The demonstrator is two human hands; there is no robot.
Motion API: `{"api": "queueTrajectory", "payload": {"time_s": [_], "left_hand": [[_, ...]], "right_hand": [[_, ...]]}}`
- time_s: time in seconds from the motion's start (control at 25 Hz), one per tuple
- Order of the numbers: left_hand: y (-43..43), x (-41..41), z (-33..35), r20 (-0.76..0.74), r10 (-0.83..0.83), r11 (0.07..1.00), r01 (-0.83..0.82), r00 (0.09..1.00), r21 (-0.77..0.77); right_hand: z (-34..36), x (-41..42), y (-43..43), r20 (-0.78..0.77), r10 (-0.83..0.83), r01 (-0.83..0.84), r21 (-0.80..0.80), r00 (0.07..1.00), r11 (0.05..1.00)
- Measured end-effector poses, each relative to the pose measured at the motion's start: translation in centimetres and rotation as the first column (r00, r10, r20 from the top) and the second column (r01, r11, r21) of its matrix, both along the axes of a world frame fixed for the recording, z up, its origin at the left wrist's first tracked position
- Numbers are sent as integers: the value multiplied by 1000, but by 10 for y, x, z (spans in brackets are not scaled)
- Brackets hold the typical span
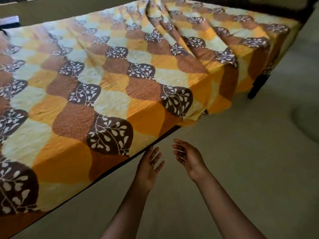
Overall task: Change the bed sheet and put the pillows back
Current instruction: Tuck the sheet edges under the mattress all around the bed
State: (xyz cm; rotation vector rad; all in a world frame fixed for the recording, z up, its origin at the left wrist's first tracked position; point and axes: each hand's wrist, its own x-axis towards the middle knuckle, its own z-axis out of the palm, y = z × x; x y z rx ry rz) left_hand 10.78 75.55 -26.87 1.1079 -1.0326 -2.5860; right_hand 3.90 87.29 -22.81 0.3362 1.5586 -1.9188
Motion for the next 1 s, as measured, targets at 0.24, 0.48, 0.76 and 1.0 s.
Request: {"api": "queueTrajectory", "payload": {"time_s": [0.24, 0.48, 0.76, 1.0], "left_hand": [[57, -106, 2, 11, -153, 986, 153, 988, -65], [82, -177, 22, 12, -160, 969, 159, 987, -190], [96, -146, 61, 292, -386, 862, 455, 875, -225], [55, -114, 133, 439, -394, -247, 367, 808, -897]], "right_hand": [[-5, -73, 40, 25, -50, 51, -35, 998, 998], [-6, -113, 77, 121, -155, 168, -110, 981, 980], [-15, -126, 84, 2, -87, 86, -91, 996, 992], [2, -148, 62, -321, -44, 89, 124, 946, 988]]}}
